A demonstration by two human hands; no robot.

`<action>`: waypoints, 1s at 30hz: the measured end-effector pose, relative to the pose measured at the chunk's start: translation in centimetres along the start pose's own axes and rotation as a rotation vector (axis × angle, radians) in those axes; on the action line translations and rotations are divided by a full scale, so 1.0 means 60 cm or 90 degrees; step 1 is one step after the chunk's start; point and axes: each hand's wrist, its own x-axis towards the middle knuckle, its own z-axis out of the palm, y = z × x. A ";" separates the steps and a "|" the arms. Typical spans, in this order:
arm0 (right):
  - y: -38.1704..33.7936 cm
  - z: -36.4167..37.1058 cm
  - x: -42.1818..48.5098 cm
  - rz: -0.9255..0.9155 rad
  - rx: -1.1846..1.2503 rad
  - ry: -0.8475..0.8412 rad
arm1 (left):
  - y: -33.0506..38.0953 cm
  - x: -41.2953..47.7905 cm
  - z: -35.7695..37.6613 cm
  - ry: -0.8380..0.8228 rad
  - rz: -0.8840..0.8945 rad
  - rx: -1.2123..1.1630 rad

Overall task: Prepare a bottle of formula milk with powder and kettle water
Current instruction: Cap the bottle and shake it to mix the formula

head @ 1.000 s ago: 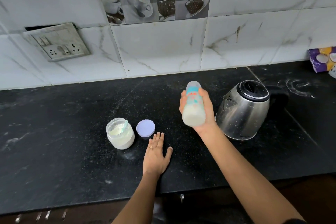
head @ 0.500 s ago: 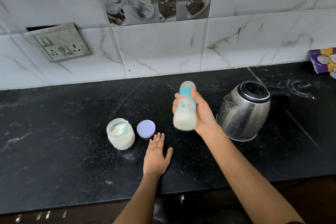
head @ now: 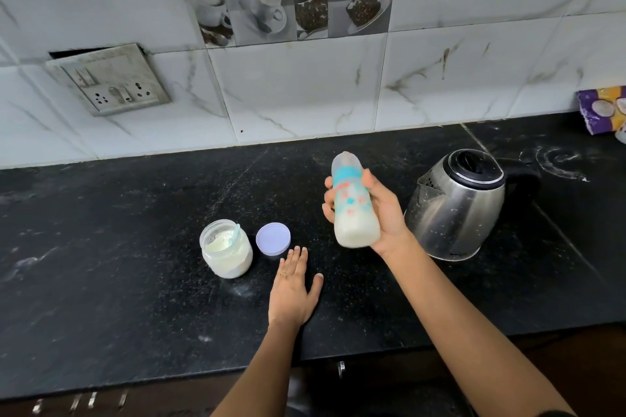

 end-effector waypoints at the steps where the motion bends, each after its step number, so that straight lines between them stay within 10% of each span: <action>1: -0.002 -0.002 0.003 -0.017 0.027 0.015 | 0.000 0.000 0.001 -0.002 0.001 0.002; 18: -0.010 0.005 -0.002 -0.043 -0.131 -0.080 | -0.002 0.000 0.000 -0.004 0.001 0.000; 30: -0.012 0.003 0.013 -0.113 0.118 0.032 | -0.001 0.001 0.000 -0.005 0.003 -0.010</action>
